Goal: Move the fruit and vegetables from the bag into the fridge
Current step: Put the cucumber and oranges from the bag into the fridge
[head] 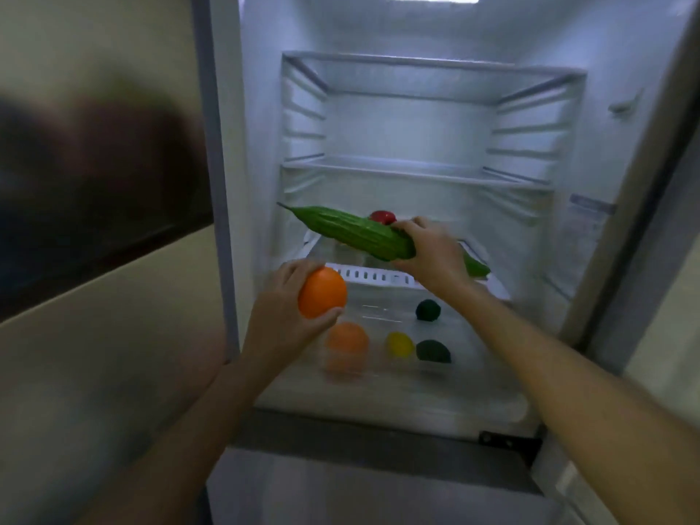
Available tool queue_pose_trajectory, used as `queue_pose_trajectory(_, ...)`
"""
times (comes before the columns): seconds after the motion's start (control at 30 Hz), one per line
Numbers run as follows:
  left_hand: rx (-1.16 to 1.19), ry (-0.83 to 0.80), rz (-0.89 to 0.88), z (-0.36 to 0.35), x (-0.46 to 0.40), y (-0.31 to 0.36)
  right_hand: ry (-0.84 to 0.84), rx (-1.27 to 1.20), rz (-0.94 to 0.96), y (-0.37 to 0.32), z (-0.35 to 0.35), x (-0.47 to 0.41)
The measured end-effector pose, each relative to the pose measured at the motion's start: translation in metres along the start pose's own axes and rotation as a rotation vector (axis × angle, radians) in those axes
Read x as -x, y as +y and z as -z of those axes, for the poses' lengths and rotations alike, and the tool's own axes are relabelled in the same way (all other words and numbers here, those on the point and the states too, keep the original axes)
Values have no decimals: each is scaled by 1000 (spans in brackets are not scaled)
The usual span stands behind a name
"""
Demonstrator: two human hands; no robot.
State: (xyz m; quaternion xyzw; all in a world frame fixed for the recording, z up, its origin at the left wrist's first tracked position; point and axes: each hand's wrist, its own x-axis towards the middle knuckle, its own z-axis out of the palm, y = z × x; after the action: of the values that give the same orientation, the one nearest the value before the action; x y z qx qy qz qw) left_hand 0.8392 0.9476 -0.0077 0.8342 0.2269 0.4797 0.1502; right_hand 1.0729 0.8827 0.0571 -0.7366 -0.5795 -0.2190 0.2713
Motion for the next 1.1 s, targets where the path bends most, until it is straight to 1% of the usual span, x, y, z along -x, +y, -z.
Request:
queue_pose_trajectory(0.17, 34, 36, -34, -10, -10, -9, -84, 145, 21, 29, -23, -16)
queue_pose_trajectory(0.33, 55, 45, -34, -13, -19, -20, -231, 272, 41, 49, -42, -37)
queue_pose_trajectory(0.53, 47, 42, -25, -11, -30, -31, -232, 265, 67, 70, -61, -49)
queue_pose_trajectory(0.63, 42, 51, -36, -12, -37, -32, -263, 288, 62, 75, -63, -60)
queue_pose_trajectory(0.83, 31, 28, -24, -15, -46, -36, -335, 274, 3, 88, -63, -78)
queue_pose_trajectory(1.0, 20, 3, -8, -17, -45, -41, -376, 189, -96, 91, -62, -80)
queue_pose_trajectory(1.1, 28, -9, -6, -19, -45, -40, -347, 150, -91, 88, -60, -73)
